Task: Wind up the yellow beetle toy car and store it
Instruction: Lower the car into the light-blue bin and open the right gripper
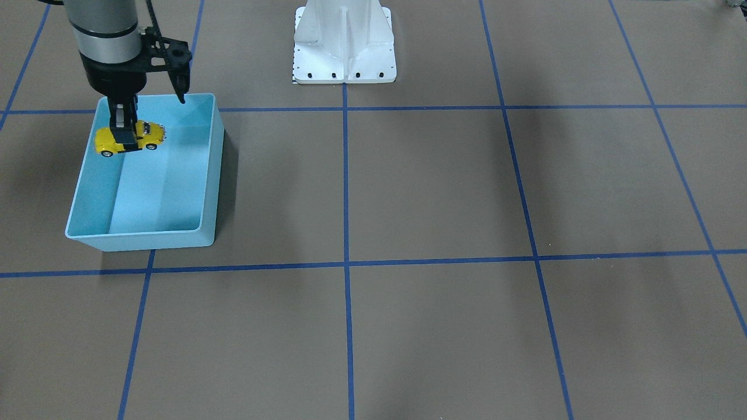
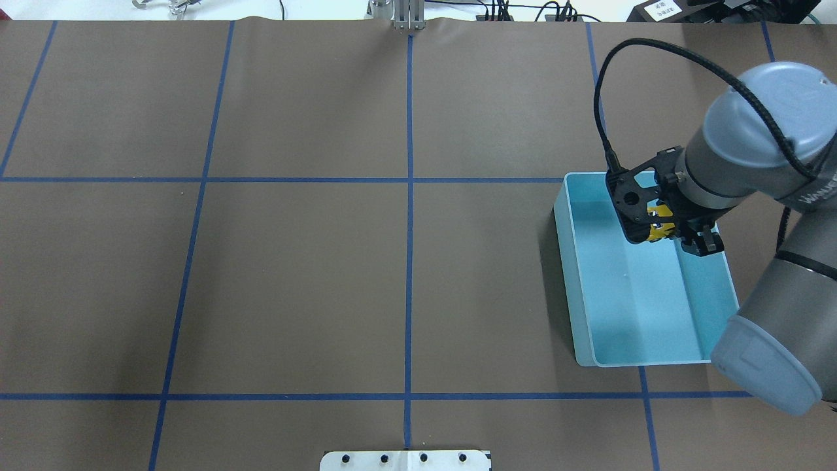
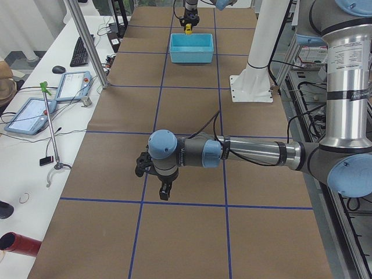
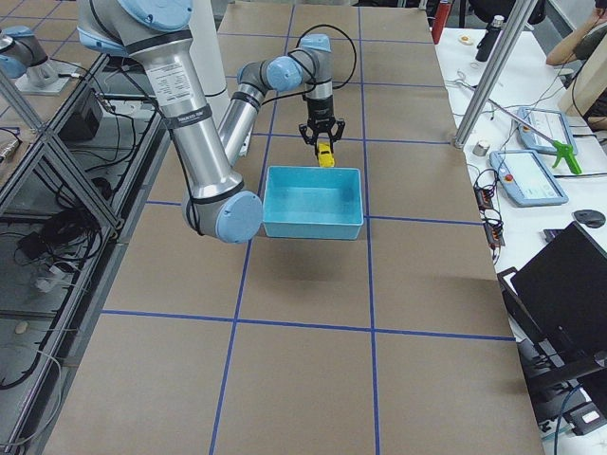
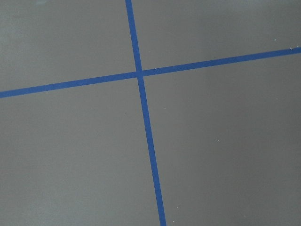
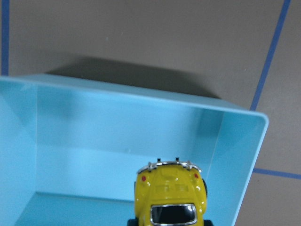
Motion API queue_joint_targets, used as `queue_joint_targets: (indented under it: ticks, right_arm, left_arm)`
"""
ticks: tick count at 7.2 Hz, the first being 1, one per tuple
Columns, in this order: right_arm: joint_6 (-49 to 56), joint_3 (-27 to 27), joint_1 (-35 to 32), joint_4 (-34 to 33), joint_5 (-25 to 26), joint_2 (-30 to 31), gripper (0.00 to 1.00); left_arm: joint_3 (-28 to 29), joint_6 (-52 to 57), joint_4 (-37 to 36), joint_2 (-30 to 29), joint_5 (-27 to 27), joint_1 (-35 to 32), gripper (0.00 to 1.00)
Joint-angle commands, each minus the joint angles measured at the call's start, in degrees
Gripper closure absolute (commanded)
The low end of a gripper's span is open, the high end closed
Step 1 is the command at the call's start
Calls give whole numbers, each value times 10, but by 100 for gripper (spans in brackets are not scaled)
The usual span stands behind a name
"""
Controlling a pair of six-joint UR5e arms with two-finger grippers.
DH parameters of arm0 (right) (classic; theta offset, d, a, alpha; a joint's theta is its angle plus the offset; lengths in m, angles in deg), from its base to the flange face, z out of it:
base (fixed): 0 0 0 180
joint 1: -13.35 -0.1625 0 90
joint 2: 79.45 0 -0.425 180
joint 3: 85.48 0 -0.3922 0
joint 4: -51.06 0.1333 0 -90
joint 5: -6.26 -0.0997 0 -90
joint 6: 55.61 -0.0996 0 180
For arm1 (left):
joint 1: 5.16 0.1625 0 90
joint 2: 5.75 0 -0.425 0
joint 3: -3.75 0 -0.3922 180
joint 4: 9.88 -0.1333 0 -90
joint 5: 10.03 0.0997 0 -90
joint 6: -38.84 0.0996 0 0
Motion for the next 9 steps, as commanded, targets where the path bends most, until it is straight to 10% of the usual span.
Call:
queue_joint_targets:
  ticks: [1,7,9]
  right_arm:
    - [-7,-67,2,95,-4,36,100]
    - [-90,-146,78,184,-10,37,100]
    - [-103,-149,78,184,-10,39,30]
  left_arm:
    - [0,0,0,0,0,0,0]
    - [0,0,0,-1,0,0,0]
    - [0,0,0,-1,0,0,0]
